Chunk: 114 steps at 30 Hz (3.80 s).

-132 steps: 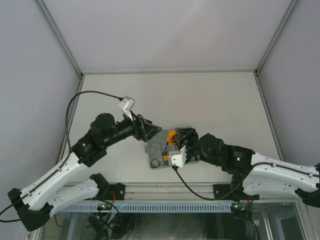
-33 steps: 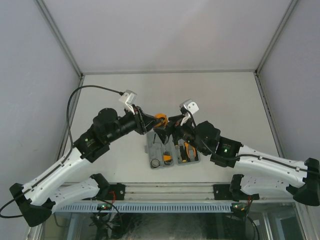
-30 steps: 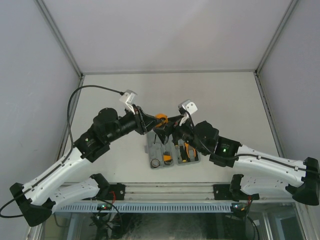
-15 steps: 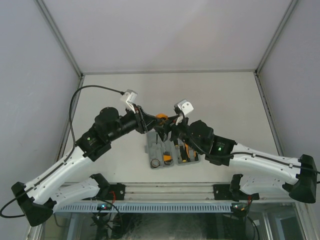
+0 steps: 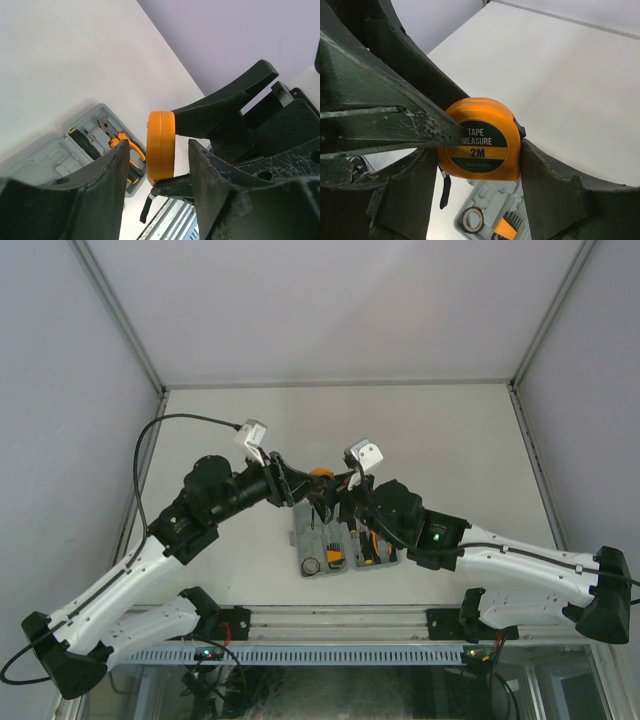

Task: Sort the tools into containers
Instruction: Place the engineering item in the storage box.

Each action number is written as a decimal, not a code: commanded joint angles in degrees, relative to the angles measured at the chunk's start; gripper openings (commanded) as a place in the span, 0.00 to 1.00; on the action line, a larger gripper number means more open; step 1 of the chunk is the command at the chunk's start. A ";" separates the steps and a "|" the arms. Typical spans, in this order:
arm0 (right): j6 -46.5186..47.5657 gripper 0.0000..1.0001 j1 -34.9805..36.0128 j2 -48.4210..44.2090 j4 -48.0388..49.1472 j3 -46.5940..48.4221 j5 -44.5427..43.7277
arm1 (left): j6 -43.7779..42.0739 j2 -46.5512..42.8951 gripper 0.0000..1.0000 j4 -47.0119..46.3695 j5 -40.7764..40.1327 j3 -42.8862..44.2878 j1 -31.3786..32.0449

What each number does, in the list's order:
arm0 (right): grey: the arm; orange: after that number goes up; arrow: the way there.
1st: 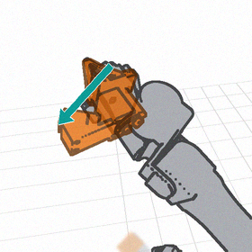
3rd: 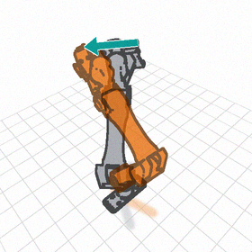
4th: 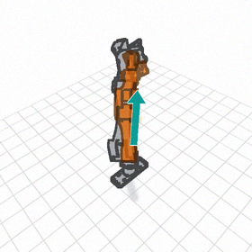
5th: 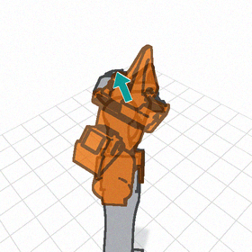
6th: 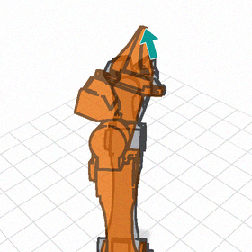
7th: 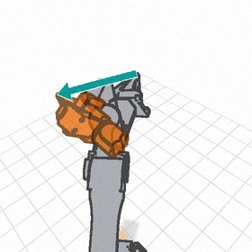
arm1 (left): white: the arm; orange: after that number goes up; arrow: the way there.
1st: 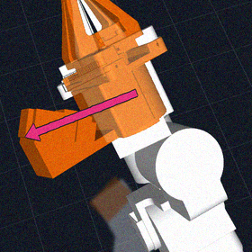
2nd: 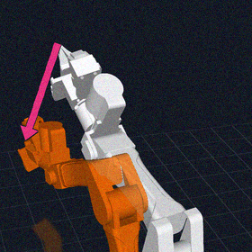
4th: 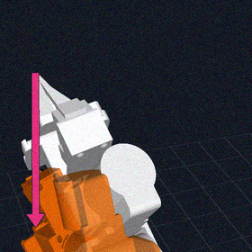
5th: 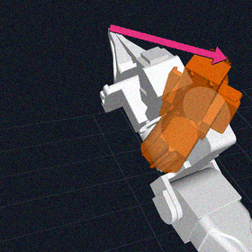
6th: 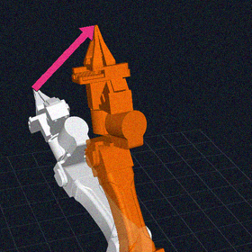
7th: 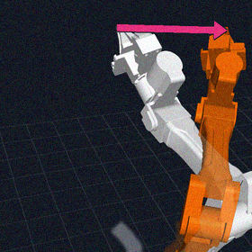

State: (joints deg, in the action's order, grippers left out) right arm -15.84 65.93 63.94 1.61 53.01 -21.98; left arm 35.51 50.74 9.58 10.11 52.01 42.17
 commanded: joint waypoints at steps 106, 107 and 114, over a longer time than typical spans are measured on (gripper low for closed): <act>-23.89 0.61 -10.90 51.42 -34.56 32.80 9.92 | -6.06 -7.06 0.57 19.74 -4.50 -10.51 -20.07; -23.93 0.62 -10.91 51.38 -34.49 32.70 10.10 | -5.95 -7.14 0.57 19.69 -4.55 -10.53 -20.04; -23.89 0.71 -10.87 50.67 -34.53 32.33 10.64 | -5.72 -6.98 0.57 19.72 -4.43 -10.70 -20.04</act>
State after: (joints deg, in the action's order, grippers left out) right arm -39.86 55.24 116.95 -33.12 85.69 -11.29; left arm 29.02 43.75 31.35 4.78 41.95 22.52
